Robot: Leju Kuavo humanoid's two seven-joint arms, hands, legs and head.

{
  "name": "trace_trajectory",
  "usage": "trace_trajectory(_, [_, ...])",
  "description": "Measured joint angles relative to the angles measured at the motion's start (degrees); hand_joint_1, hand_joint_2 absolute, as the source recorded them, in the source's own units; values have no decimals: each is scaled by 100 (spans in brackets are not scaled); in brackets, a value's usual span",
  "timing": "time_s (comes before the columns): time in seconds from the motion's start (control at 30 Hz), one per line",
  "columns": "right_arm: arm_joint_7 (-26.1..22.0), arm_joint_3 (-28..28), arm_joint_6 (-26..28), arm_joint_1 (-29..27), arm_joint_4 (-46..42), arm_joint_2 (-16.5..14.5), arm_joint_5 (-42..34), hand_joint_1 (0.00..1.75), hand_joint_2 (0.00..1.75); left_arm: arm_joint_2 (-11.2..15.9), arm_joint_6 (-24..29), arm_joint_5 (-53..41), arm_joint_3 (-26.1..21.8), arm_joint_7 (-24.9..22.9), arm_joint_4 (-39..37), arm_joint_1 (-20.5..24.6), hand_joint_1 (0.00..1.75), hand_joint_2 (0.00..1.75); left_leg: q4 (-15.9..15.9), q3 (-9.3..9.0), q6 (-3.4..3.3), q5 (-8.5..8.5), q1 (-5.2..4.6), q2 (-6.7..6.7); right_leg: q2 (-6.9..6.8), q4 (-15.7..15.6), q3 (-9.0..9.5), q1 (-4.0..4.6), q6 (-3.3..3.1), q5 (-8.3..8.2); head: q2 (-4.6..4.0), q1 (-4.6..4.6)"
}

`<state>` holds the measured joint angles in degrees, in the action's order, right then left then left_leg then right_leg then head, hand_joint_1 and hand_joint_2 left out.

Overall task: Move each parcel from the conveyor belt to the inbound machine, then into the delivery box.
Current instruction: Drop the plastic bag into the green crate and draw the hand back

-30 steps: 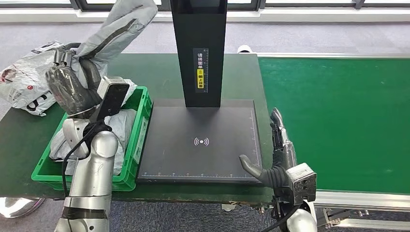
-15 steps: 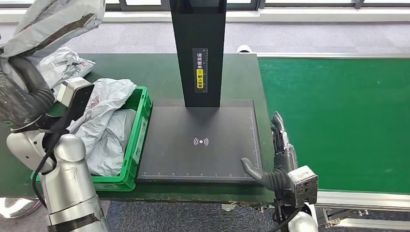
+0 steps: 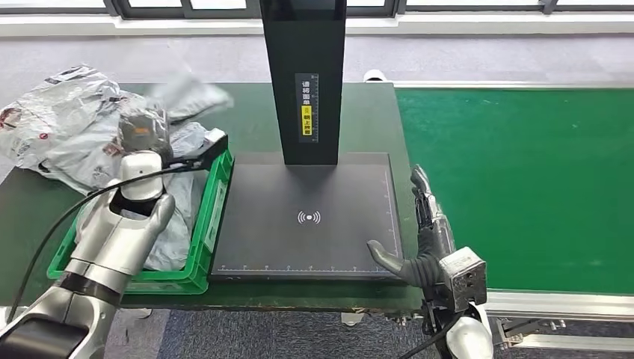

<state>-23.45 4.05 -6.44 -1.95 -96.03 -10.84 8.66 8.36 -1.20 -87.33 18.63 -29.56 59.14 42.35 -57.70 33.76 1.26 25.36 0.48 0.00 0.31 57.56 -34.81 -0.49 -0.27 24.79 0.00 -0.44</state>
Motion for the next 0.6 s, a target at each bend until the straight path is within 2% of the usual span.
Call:
trace_trajectory(0.13, [-4, -3, -98, 91, 105, -1, 48, 0, 175, -180, -271, 1, 390, 573, -1334, 271, 175, 175, -2, 4, -1, 1, -9, 44, 47, -2, -16, -2, 3, -14, 0, -2])
trace_trajectory(0.3, [-46, -10, -129, 152, 229, -1, 75, 0, 175, -413, -371, 1, 454, 1625, -2323, 421, 175, 175, -1, 6, -1, 3, -10, 34, 36, -2, -17, 0, 1, -7, 0, -2])
trace_trajectory(0.5, [-81, -88, -87, 161, 297, -1, 76, 0, 175, -569, -352, 4, 454, 1975, -2792, 608, 175, 175, 1, 6, -2, 0, -10, 13, 7, -1, -8, 2, -1, -1, 0, -2])
trace_trajectory(0.6, [-91, -104, -69, 161, 303, -1, 76, 0, 175, -624, -347, 3, 454, 1888, -2900, 655, 175, 175, 1, 6, -4, -2, -10, 2, -4, -1, -2, 2, 0, -1, 0, 0])
